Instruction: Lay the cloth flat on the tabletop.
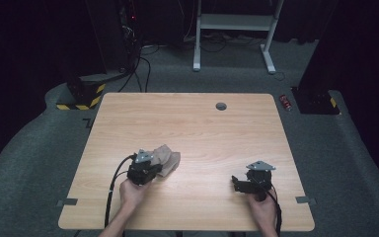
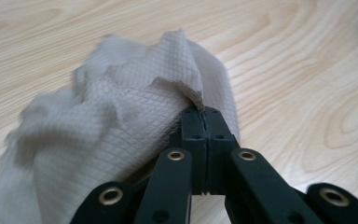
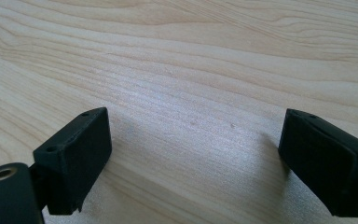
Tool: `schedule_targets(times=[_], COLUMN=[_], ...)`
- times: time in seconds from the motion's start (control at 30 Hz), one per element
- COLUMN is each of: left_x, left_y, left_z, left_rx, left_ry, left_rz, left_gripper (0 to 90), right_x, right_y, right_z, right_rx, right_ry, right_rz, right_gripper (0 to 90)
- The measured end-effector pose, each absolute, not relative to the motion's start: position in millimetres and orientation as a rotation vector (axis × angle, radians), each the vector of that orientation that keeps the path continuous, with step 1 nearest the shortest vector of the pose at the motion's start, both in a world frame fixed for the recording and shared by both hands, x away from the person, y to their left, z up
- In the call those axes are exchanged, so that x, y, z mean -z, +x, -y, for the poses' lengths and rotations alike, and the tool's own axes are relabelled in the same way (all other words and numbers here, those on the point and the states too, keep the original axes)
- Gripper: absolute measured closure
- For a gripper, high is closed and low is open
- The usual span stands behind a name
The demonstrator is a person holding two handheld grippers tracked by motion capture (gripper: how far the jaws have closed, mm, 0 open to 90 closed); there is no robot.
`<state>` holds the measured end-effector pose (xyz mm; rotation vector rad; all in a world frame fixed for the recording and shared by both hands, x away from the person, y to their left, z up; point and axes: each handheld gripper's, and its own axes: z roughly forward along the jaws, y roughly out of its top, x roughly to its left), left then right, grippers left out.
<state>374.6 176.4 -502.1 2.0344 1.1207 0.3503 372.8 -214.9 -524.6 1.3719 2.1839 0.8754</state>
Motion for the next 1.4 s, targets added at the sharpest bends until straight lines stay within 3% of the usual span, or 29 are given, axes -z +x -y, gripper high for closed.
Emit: schedule_targets(times=[0.83,1.07,1.17,1.3,1.4], left_x=[502.1,487.9,479.6,475.7,474.8], left_y=[389.7,381.5,376.7,377.4,378.8], left_z=[-80.0,-99.5,-113.5,-130.6,-140.9], left_rx=[-0.182,-0.186,-0.224,-0.259,-0.277], left_ry=[2.071,2.025,2.012,2.016,1.996], left_rz=[-0.869,-0.909,-0.928,-0.984,-1.028], left_gripper=[88.2,60.0,55.4,53.1,52.5], right_x=[524.3,524.2,523.9,517.6,510.5], right_y=[371.5,370.5,369.7,372.5,371.9], right_z=[213.8,212.9,210.9,199.1,187.7], right_rx=[-0.889,-0.881,-0.865,-0.875,-0.966], right_ry=[1.364,1.382,1.414,1.408,1.357], right_rz=[-2.185,-2.172,-2.142,-2.17,-2.193], right_gripper=[12.7,12.5,13.2,34.3,44.6])
